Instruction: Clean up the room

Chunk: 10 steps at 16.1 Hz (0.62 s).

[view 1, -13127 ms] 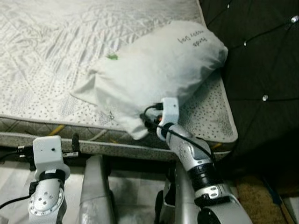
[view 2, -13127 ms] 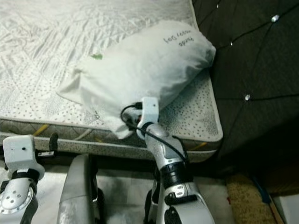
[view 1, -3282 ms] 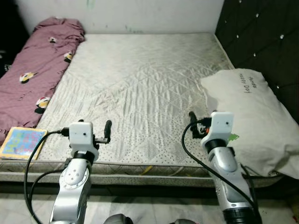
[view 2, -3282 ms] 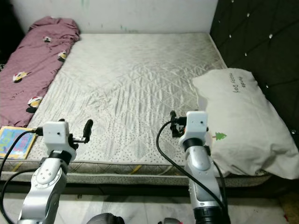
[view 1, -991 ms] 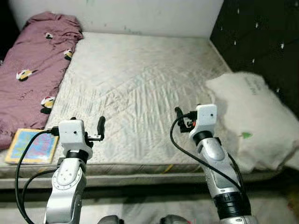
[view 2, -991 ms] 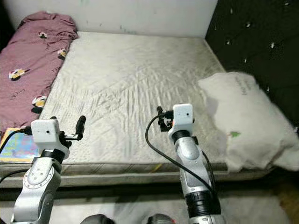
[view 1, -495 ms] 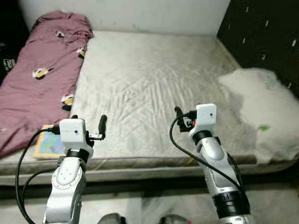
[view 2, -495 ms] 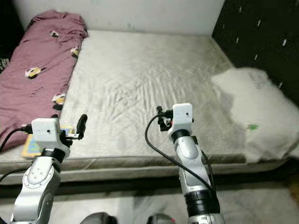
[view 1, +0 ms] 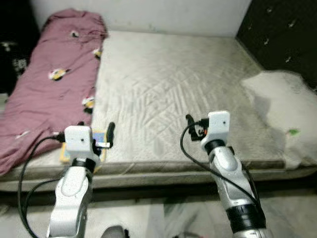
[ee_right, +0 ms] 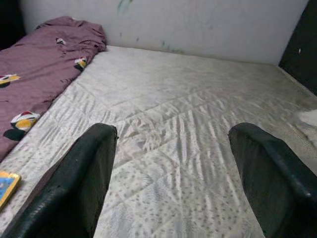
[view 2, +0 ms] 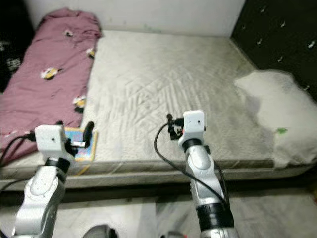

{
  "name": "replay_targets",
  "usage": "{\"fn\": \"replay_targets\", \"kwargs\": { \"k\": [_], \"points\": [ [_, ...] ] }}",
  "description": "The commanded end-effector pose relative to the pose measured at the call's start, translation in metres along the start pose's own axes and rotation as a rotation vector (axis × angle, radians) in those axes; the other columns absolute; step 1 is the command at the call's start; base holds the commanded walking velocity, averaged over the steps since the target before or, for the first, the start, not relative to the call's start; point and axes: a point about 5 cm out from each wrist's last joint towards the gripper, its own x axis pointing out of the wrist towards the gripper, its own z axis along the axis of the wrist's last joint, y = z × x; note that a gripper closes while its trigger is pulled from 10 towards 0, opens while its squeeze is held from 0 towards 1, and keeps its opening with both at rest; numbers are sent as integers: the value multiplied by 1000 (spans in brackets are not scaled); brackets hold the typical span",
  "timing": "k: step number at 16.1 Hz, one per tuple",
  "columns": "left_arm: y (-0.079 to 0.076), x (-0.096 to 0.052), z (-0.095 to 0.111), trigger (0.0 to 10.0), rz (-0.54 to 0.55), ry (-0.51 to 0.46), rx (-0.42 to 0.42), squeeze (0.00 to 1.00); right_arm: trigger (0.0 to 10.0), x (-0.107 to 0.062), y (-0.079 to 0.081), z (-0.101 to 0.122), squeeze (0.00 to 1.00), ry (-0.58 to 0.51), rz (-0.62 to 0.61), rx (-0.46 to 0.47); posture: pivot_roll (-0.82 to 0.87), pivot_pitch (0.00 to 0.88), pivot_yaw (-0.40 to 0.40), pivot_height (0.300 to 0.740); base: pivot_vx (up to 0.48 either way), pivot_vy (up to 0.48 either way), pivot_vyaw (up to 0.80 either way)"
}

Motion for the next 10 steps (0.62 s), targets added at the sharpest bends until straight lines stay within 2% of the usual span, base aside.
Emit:
{"fn": "replay_targets", "kwargs": {
  "k": [1, 10],
  "points": [
    [-5, 0, 4, 10000, -30, -20, -18, 0, 10000, -2, -9, 0, 0, 3, -25, -6, 8, 45, -32, 740, 255, 0, 0],
    [-7, -1, 4, 10000, -43, -22, -24, 0, 10000, -2, -8, 0, 0, 4, -19, -12, 9, 45, -33, 740, 336, 0, 0]
  ]
}}
